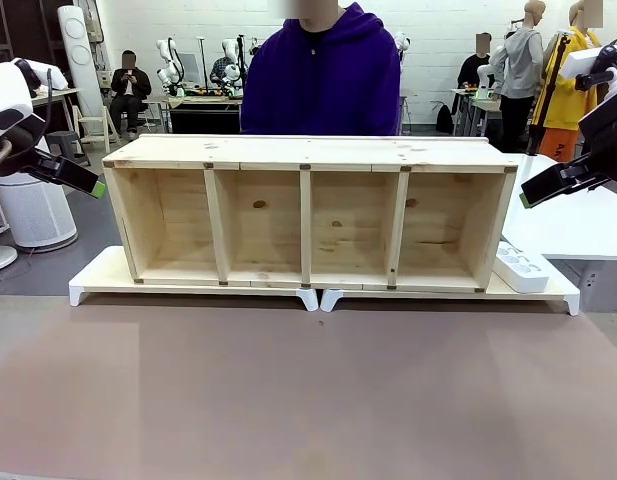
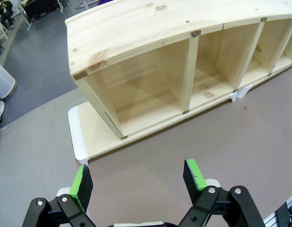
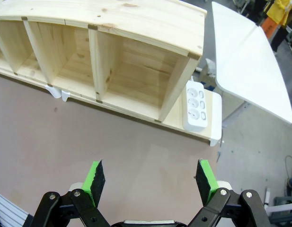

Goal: Perform cable management.
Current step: When the cord part of the Power Cable appears at the lower middle area of the table and stops, grasp the cord part of the Power Cable.

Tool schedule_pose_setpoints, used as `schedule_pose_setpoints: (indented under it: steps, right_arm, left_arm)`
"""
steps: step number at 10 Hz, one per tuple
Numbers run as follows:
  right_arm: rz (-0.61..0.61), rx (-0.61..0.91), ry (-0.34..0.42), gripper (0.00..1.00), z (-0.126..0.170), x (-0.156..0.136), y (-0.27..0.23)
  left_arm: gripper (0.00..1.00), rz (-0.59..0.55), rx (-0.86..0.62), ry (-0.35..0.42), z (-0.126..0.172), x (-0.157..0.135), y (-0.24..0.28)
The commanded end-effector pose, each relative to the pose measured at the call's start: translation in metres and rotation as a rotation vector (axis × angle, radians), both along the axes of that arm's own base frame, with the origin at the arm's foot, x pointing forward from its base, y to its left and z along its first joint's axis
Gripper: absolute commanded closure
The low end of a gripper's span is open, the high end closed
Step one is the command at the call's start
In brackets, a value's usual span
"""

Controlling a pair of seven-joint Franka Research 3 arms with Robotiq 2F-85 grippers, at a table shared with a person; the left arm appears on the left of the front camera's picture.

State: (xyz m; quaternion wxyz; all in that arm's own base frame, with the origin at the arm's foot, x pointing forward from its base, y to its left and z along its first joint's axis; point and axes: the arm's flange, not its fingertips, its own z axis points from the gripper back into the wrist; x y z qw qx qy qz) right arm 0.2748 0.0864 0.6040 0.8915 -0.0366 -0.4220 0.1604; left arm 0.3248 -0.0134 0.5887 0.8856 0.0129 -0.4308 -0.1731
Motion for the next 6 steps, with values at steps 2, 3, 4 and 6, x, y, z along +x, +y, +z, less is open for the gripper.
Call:
schedule_pose_setpoints:
  steps: [2, 3, 4, 6]
  right_arm:
    - [-0.019, 0.005, -0.004, 0.0, -0.0003, 0.0011, 0.001]
    - [-0.019, 0.005, -0.004, 0.0, -0.0003, 0.0011, 0.001]
    - [-0.019, 0.005, -0.004, 0.0, -0.0003, 0.0011, 0.001]
    - [-0.019, 0.005, -0.004, 0.0, -0.0003, 0.0011, 0.001]
  left_arm:
    - [0.0, 0.017, -0.003, -0.001, 0.0008, -0.0008, -0.002]
    - [0.0, 0.017, -0.003, -0.001, 0.0008, -0.0008, -0.002]
    - [0.0, 0.017, -0.003, -0.001, 0.0008, -0.0008, -0.002]
    - [0.0, 0.017, -0.003, -0.001, 0.0008, -0.0008, -0.002]
